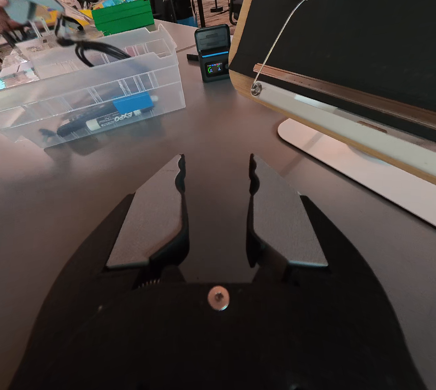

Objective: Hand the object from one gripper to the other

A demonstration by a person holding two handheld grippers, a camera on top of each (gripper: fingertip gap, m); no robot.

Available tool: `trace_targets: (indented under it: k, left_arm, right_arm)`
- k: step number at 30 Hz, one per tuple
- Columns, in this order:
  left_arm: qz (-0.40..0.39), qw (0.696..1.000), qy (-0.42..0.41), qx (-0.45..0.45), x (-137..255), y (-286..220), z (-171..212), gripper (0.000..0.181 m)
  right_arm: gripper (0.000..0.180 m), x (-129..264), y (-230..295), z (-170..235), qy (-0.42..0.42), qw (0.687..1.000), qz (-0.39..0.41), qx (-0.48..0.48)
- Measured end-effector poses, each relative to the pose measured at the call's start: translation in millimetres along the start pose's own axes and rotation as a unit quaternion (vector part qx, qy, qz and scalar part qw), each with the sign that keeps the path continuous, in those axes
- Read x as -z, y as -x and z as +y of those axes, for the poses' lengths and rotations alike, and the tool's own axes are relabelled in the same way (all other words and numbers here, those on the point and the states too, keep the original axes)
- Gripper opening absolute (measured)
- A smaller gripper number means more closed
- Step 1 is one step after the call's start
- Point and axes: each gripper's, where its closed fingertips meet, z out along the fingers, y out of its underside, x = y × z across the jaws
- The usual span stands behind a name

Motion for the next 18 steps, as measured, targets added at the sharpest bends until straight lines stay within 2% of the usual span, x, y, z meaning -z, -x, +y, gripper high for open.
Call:
trace_targets:
  k: [1,5,8,9,10,12,15,18]
  left_arm:
    - [0.007,1.000,-0.015,0.010,6,-1,-10,0.000]
    - [-0.001,1.000,-0.006,0.013,14,-2,-21,0.000]
    - [0.067,0.996,0.056,0.030,3,-32,-1,0.002]
    - [0.071,0.994,0.076,0.030,-3,-37,8,0.024]
    - [0.068,0.993,0.096,0.025,-10,-40,18,0.028]
    - [0.060,0.990,0.124,0.024,-27,-44,36,0.028]
    - [0.085,0.981,0.169,0.051,-53,-57,61,0.035]
    - [0.101,0.972,0.205,0.052,-76,-64,81,0.034]
  right_arm:
    - [0.050,0,0,0,-0.001,1.000,0.000,0.001]
    - [0.050,0,1,0,-0.002,1.000,0.001,0.004]
    - [0.049,1,1,-1,-0.004,1.000,0.001,0.007]
    - [0.049,1,2,-1,-0.005,1.000,0.001,0.008]
    - [0.049,1,2,-1,-0.005,1.000,0.001,0.010]
    - [0.049,1,3,-1,-0.004,1.000,0.001,0.014]
    - [0.048,1,4,-1,-0.004,1.000,0.002,0.021]
    - [0.048,1,4,-1,-0.004,1.000,0.002,0.023]
